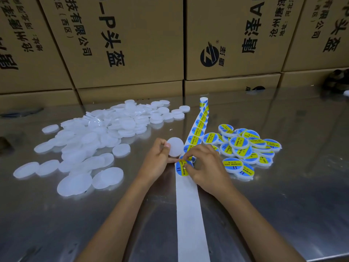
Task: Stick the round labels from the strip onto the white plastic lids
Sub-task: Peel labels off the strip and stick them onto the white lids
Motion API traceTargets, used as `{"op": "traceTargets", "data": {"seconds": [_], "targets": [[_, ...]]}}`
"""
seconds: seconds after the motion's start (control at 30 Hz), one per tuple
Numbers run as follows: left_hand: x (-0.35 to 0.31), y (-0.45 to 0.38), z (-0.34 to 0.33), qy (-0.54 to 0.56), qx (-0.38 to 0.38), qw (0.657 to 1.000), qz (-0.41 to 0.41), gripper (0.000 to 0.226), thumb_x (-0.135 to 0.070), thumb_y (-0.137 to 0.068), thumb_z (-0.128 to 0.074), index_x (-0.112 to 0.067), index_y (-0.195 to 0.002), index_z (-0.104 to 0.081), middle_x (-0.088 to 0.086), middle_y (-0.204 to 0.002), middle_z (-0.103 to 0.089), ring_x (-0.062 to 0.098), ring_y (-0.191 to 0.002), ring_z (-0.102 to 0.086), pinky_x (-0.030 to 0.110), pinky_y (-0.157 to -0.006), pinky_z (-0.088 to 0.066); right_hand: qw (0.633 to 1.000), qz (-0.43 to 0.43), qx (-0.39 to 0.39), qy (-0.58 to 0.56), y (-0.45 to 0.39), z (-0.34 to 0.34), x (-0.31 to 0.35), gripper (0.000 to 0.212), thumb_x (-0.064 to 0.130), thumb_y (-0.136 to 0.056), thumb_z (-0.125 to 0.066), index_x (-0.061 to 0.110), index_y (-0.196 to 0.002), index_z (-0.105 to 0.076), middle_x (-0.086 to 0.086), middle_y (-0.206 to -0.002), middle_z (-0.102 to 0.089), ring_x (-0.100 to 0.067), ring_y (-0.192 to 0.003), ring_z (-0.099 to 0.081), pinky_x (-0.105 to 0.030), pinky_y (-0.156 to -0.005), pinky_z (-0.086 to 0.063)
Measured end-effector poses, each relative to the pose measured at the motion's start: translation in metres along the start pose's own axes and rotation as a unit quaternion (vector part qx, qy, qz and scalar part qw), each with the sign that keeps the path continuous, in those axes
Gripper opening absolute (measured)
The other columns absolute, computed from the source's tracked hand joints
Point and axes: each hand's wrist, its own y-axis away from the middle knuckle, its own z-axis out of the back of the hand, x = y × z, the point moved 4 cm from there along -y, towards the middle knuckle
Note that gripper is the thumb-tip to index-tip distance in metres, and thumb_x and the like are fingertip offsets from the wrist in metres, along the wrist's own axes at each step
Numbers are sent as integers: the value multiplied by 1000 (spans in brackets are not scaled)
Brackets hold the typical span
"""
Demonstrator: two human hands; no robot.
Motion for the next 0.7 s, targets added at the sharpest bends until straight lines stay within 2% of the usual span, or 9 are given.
{"op": "traceTargets", "data": {"seconds": [0.07,0.13,0.23,0.3,0.4,0.47,0.57,0.7], "targets": [[-1,1,1,-9,-2,1000,0,16,-23,-109,-37,-9,-105,-45,5,-110,-68,15,-79,-76,33,-86,-54,999,3,-8,-33,0,0,4,14,10,-78,-73,21,-86,-71,19,-88,-59,-12,-98,-52,-24,-89,-39],[-2,2,2,-17,-7,1000,-3,18,-22,-108,-39,-6,-107,-47,1,-102,-68,8,-73,-75,23,-75,-54,990,-43,-21,-134,0,1,6,13,4,-79,-73,15,-82,-69,15,-84,-62,-10,-89,-55,-20,-82,-42],[-3,3,3,8,-11,1000,7,17,-19,-107,-42,-4,-108,-50,4,-95,-69,7,-67,-74,14,-60,-52,942,-138,-41,-304,-2,5,5,18,-1,-83,-70,15,-81,-64,11,-81,-65,-13,-75,-59,-26,-73,-51],[-4,3,3,65,-7,998,23,16,-16,-107,-45,-1,-111,-51,13,-107,-70,18,-72,-76,17,-63,-55,908,-172,-66,-377,-2,8,2,21,-5,-84,-68,15,-85,-60,13,-79,-64,-9,-72,-61,-21,-67,-52],[-5,4,5,129,-14,991,35,19,-14,-104,-52,1,-116,-56,16,-116,-70,32,-80,-76,26,-76,-61,872,-201,-92,-437,-2,11,-1,23,-8,-84,-67,11,-91,-57,3,-89,-66,-7,-78,-65,-19,-67,-53],[-7,6,4,170,-5,985,37,19,-14,-102,-57,-3,-116,-61,18,-114,-72,36,-85,-76,35,-84,-61,866,-204,-98,-447,-2,11,-1,24,-9,-85,-67,11,-92,-56,-1,-91,-65,-8,-78,-66,-19,-66,-54],[-10,9,-3,184,48,981,32,23,-21,-100,-60,-9,-119,-66,14,-112,-74,36,-95,-74,43,-92,-58,866,-197,-104,-447,-3,11,0,26,-9,-85,-67,13,-91,-55,-3,-93,-65,-10,-75,-67,-20,-63,-55],[-14,13,-12,190,109,976,17,26,-25,-101,-58,-13,-120,-71,13,-112,-75,32,-102,-73,31,-88,-59,883,-183,-115,-417,-4,13,-1,25,-7,-84,-70,11,-93,-55,-8,-97,-65,-14,-74,-66,-24,-63,-57]]}}
